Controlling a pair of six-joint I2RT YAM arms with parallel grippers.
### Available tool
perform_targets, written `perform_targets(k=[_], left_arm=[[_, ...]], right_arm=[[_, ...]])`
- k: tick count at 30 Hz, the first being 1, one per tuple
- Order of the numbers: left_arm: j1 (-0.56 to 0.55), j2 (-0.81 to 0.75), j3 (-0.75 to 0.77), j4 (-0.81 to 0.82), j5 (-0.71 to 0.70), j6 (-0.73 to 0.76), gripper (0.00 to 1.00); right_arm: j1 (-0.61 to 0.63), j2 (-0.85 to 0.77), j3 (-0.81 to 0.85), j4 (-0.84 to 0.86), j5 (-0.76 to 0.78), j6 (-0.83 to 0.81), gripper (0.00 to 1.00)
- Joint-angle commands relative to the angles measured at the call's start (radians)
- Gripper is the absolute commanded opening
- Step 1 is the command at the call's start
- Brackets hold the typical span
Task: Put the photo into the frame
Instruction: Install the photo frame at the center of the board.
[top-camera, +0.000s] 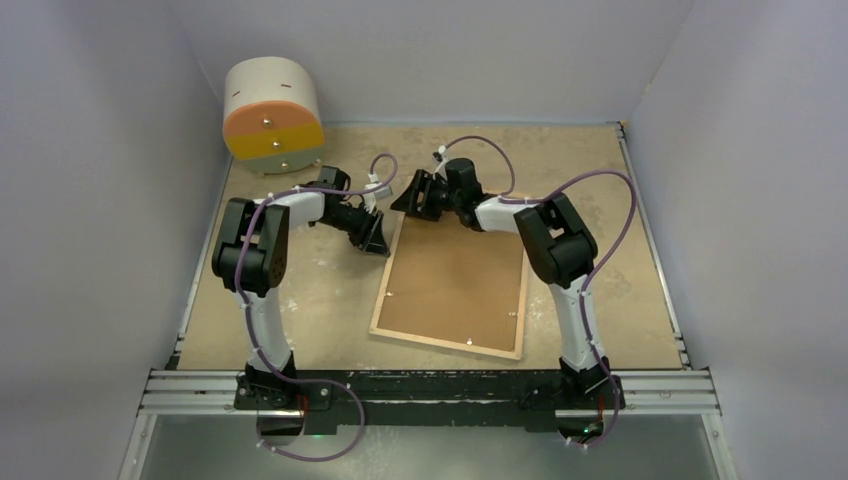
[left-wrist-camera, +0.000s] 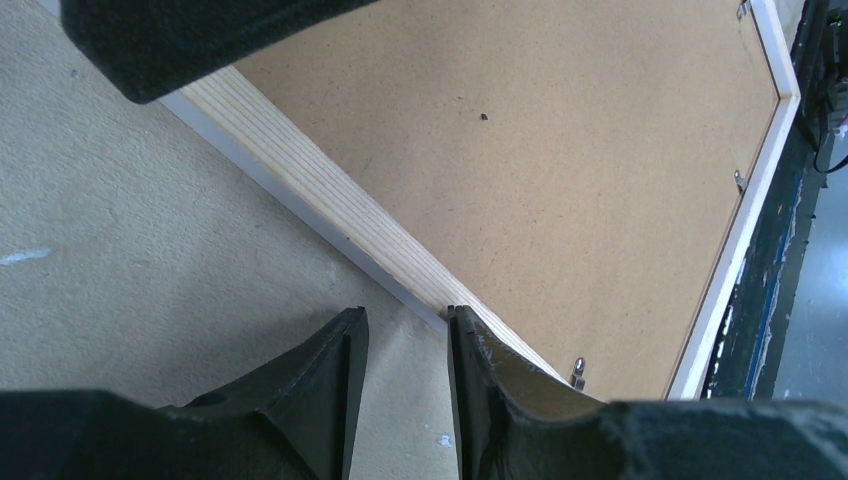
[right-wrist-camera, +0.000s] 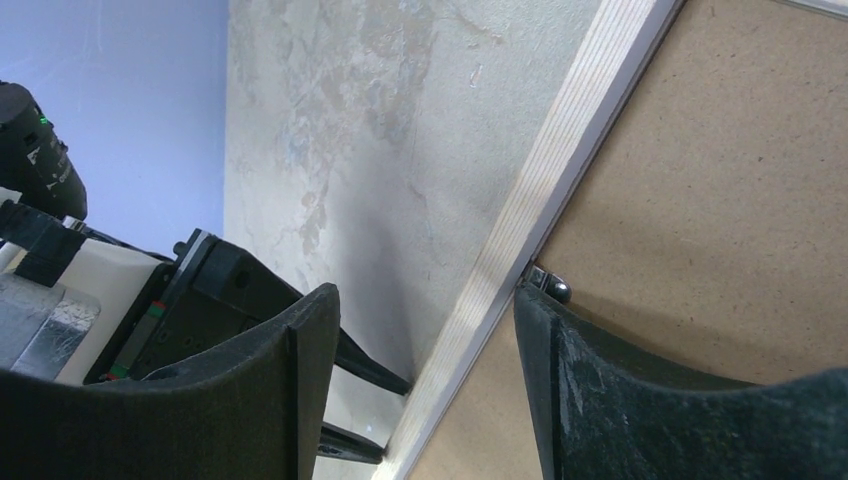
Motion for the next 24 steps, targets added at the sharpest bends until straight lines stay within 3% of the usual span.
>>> perform_targets(k=[1,9,13,17,24], left_arm=[[-0.006,-0.011,0.009,-0.044,-0.026,0.052,0.37],[0.033,-0.066,0.069,-0.225,-0.027,0.212,0.46],[0.041,-0.110,0.057,-0.284,-0.065,0.302,0.51],[0.038,-0.149,-0.041,-0.246,-0.117,0.330,0.51],[-0.081,-0.229,-0.205,-0.135,-0.262,0.338,0.51]], right_arm=[[-0.002,-0.060,0.000,-0.016,-0.056,-0.005,0.69],[-0.127,-0.365,-0.133,-0.068,0.020,-0.021,0.98],[-0.232,-0.526,-0.266,-0.187,0.247,-0.056,0.99],[-0.358,-0.647,-0.398,-0.279,0.509,-0.048,0.99],[-0.473,-0.648,-0.474,-0.330,0.610,-0.037,0.99]])
